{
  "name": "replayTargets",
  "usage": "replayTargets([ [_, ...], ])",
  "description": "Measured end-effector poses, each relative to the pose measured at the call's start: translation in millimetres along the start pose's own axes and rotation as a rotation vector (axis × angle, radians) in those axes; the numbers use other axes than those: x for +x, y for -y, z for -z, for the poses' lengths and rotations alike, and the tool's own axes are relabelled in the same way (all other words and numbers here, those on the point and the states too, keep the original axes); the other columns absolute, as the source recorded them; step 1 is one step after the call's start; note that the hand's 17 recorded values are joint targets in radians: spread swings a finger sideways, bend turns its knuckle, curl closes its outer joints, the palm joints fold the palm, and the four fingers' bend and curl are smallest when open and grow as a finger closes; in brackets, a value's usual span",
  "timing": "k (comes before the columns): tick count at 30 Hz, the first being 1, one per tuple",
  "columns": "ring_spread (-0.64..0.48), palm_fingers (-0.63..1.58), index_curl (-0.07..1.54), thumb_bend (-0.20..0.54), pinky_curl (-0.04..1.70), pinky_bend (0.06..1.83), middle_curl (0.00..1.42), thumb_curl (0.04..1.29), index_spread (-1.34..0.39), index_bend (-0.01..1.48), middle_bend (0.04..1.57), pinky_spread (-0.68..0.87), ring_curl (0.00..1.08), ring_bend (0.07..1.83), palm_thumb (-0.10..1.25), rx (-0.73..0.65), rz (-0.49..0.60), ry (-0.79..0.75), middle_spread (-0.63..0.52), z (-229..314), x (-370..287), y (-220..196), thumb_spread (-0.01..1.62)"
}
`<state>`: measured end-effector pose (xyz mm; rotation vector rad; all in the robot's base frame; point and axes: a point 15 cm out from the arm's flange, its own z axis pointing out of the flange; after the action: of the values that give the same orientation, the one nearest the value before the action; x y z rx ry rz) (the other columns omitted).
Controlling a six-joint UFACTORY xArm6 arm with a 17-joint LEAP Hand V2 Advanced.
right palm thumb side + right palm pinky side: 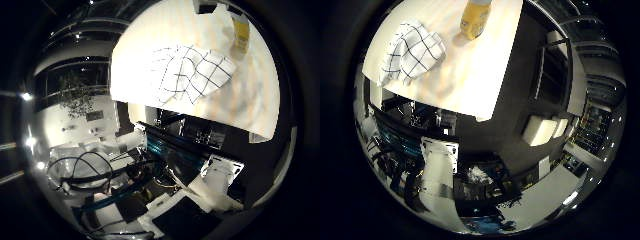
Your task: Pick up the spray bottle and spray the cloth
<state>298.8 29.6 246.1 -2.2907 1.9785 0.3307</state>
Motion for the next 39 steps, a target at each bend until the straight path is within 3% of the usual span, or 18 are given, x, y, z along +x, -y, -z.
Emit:
replayTargets([
  [6, 0.27, 0.03, 0.31, -0.025, 0.34, 0.27, 0.3, 0.32, -0.17, 0.15, 0.19, 0.43, 0.22, 0.2, 0.59, 0.016, -0.119, 0.075, 0.2, -1, -50, 5, 1.03],
  [12, 0.28, 0.0, 0.27, -0.012, 0.35, 0.34, 0.3, 0.33, -0.14, 0.14, 0.19, 0.43, 0.24, 0.24, 0.66, 0.203, -0.184, 0.175, 0.22, 15, -77, 26, 1.05],
  [18, 0.3, -0.02, 0.25, -0.02, 0.36, 0.42, 0.3, 0.35, -0.11, 0.14, 0.19, 0.44, 0.26, 0.28, 0.73, 0.317, -0.294, 0.257, 0.24, -17, -66, 14, 1.05],
  [23, 0.3, -0.02, 0.23, -0.022, 0.35, 0.45, 0.3, 0.36, -0.1, 0.14, 0.19, 0.45, 0.27, 0.31, 0.74, 0.334, -0.395, 0.281, 0.25, -33, -41, 3, 1.05],
  [39, 0.3, -0.01, 0.23, -0.027, 0.33, 0.5, 0.32, 0.35, -0.09, 0.14, 0.2, 0.46, 0.27, 0.36, 0.71, 0.459, -0.651, 0.304, 0.26, -20, 37, -8, 1.05],
])
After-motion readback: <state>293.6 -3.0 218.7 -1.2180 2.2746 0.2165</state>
